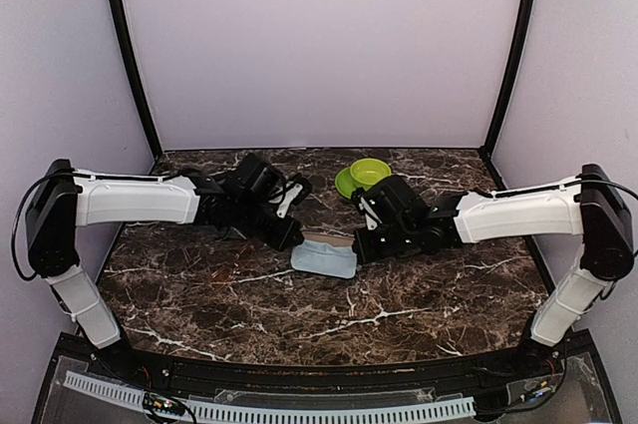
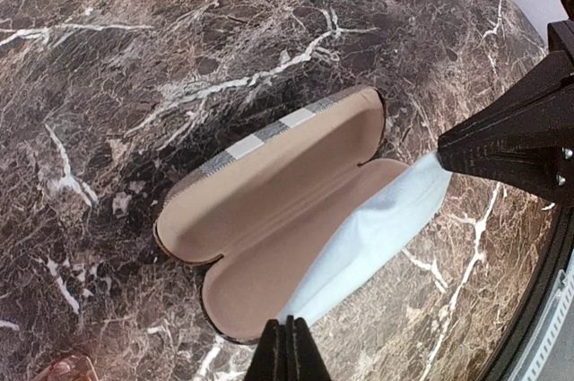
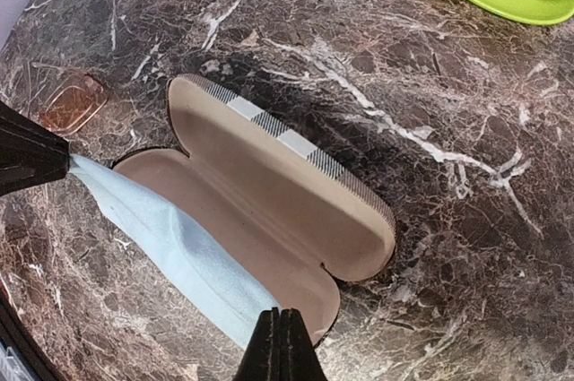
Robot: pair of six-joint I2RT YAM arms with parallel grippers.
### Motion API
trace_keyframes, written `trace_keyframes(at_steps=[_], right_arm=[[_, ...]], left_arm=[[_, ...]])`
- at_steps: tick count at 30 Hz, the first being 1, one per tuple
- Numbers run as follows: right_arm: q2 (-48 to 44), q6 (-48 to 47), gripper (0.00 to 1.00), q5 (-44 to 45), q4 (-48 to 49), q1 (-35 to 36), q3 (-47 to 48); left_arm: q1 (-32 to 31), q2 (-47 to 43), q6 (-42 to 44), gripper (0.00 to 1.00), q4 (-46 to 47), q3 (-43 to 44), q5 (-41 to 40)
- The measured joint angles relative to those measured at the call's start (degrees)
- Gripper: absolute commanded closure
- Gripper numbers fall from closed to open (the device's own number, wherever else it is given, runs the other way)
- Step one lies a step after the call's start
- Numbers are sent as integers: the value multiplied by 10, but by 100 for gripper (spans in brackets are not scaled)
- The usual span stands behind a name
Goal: Organize the sunglasses
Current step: Place the folded cleaning cloth in the sunglasses case.
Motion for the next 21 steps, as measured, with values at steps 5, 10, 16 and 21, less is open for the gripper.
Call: trace_keyframes(at_steps=[5,10,16,21], right_arm=[[3,-4,100,-3,1,-10,10],[12,-10,100,-7,2,-16,13],[30,-13,100,-14,1,-22,21],[40,-13,100,-18,1,-24,22]], left_arm=[[5,13,3,100,0,15,6],[10,26,3,100,0,22,11],[16,40,3,100,0,32,16],[19,50,6,100,-1,39,20]])
